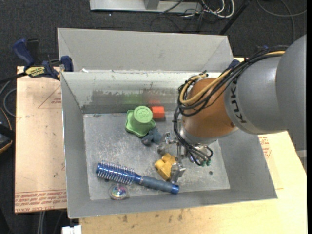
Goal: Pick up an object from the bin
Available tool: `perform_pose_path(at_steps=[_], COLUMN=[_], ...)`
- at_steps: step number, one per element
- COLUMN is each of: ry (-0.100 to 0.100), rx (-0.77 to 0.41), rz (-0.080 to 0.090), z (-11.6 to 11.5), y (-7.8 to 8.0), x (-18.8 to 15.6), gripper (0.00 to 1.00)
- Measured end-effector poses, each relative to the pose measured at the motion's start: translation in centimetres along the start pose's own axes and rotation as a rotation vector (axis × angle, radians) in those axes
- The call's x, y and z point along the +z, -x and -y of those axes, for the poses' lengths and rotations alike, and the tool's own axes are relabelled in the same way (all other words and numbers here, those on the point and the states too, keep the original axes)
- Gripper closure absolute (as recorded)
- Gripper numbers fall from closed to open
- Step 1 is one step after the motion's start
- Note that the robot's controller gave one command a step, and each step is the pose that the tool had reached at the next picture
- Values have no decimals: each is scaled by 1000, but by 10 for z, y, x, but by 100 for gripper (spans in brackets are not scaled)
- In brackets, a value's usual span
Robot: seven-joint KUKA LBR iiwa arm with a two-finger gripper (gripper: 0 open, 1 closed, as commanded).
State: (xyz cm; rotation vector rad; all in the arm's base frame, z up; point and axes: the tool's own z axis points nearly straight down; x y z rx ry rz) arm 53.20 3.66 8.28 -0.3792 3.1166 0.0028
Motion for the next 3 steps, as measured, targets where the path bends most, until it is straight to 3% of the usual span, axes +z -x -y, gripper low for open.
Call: perform_pose_path(at_steps=[1,2,3], ry=[-1,-3,-3], rx=[-1,13,-336], rz=[6,9,6], z=[1,-1,8], y=[1,9,-3], x=[-1,-112,-175], gripper=[100,100,100])
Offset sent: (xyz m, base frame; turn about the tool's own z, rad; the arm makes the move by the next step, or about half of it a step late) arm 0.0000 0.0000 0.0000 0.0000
